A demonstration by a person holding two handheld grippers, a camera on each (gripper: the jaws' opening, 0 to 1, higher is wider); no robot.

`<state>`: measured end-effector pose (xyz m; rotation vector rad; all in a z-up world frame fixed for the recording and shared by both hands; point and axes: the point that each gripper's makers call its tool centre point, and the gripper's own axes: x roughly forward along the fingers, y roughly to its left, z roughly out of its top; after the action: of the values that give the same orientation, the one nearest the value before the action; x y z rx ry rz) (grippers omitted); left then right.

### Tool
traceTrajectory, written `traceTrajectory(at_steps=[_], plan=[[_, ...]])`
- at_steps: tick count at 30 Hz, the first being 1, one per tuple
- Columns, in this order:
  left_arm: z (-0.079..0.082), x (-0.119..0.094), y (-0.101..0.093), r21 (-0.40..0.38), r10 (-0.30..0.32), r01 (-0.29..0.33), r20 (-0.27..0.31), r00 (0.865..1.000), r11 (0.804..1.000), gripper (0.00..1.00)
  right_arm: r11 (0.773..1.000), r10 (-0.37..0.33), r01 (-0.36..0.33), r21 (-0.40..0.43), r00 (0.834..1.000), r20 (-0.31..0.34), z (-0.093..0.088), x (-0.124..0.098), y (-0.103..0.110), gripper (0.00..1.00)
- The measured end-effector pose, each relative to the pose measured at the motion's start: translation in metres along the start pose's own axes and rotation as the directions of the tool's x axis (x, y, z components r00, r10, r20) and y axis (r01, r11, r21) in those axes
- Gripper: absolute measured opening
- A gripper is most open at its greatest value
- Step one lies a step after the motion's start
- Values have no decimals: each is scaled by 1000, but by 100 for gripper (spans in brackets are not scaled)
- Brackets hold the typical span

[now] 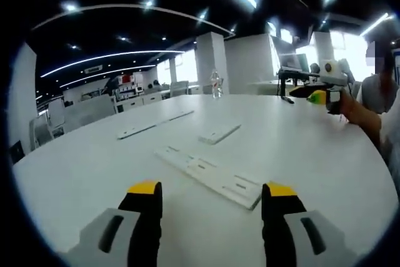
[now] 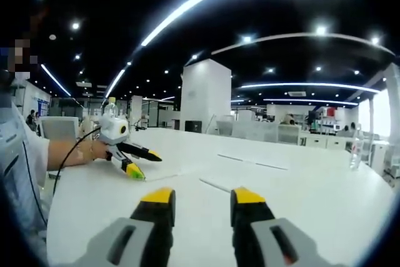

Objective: Locate the socket holder cover, grip the socket holder cover, clip it into the socket holder slot.

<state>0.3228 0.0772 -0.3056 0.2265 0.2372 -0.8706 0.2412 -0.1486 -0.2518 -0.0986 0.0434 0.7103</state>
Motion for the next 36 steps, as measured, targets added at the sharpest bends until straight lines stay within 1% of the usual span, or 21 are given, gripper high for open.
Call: traceTrajectory(at_steps=[8, 13, 18, 22, 25, 31, 36], plan=[[1, 4, 0, -7, 4, -4, 4, 1000, 1000, 66, 1000, -1, 1, -1, 1000, 5, 2, 0, 0, 36], [1, 5, 3, -5, 16, -16, 1, 1000, 1000, 67, 1000, 0, 0, -3, 1000, 8, 2, 0, 0, 36], [2, 5, 10, 7, 46, -46, 4, 999, 999, 65, 1000, 0, 0, -4, 1000, 9, 3, -1, 1, 36], [2, 5, 14, 9, 57, -57, 0, 998, 998, 66, 1000, -1, 1, -6, 1000, 8, 3, -1, 1, 36], [3, 5, 17, 10, 71, -71, 2, 998, 997, 64, 1000, -2, 2, -7, 1000, 8, 3, -1, 1, 36], [3, 5, 20, 5, 81, -81, 3, 997, 997, 65, 1000, -2, 2, -8, 1000, 11, 4, -2, 1, 36], [4, 6, 28, -7, 105, -105, 1, 994, 994, 65, 1000, -6, 7, -11, 1000, 7, 3, -2, 1, 36]])
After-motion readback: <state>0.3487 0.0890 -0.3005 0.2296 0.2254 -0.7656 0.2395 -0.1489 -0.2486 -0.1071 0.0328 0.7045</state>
